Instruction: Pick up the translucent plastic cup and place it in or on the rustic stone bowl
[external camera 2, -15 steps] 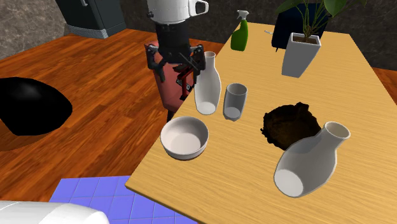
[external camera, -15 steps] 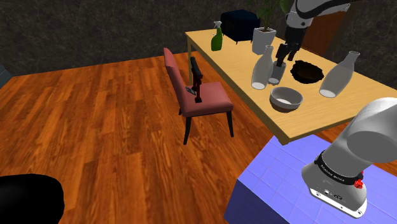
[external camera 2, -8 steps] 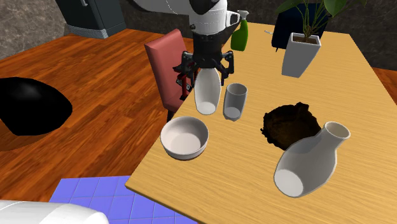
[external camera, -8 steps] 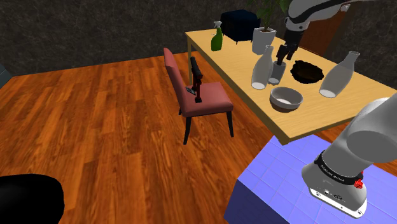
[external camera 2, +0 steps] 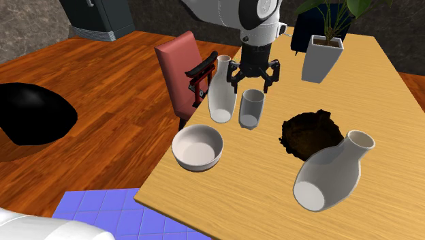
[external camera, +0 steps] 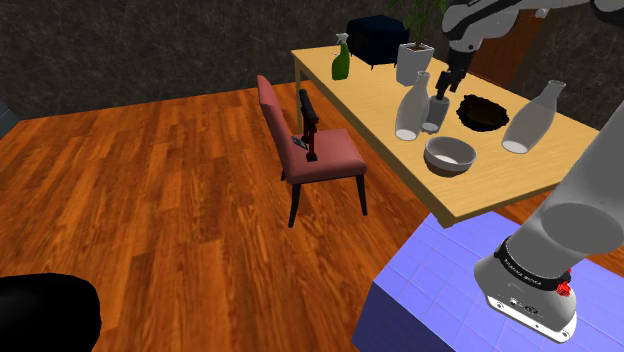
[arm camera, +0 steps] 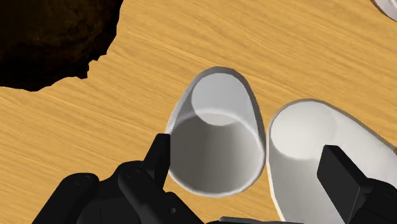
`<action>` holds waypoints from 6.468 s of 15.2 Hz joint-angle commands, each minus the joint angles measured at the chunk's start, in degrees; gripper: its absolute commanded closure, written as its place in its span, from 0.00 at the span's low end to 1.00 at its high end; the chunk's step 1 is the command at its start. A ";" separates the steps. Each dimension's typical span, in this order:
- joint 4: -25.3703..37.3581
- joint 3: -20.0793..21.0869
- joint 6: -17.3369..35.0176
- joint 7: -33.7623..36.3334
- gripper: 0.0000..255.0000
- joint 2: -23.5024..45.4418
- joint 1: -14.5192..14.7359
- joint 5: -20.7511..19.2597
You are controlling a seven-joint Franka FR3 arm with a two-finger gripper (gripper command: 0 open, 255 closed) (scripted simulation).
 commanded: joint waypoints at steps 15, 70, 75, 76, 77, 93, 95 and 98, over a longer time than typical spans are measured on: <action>7.48 0.88 4.79 -9.70 0.00 14.31 -5.52 10.06; 37.96 -3.52 -24.21 -18.13 1.00 16.39 -15.60 11.11; 50.70 -3.53 -30.19 -24.30 1.00 24.15 -25.05 15.93; 54.07 -3.32 -31.73 -25.32 1.00 26.06 -27.36 17.01; 57.89 -3.01 -33.46 -26.22 1.00 28.18 -29.87 18.14; 50.98 -2.97 -25.39 -29.74 1.00 30.05 -31.03 19.23; 48.86 -3.02 -23.65 -29.93 1.00 29.77 -30.44 19.15; 45.99 -3.03 -21.17 -30.21 1.00 29.52 -29.70 19.12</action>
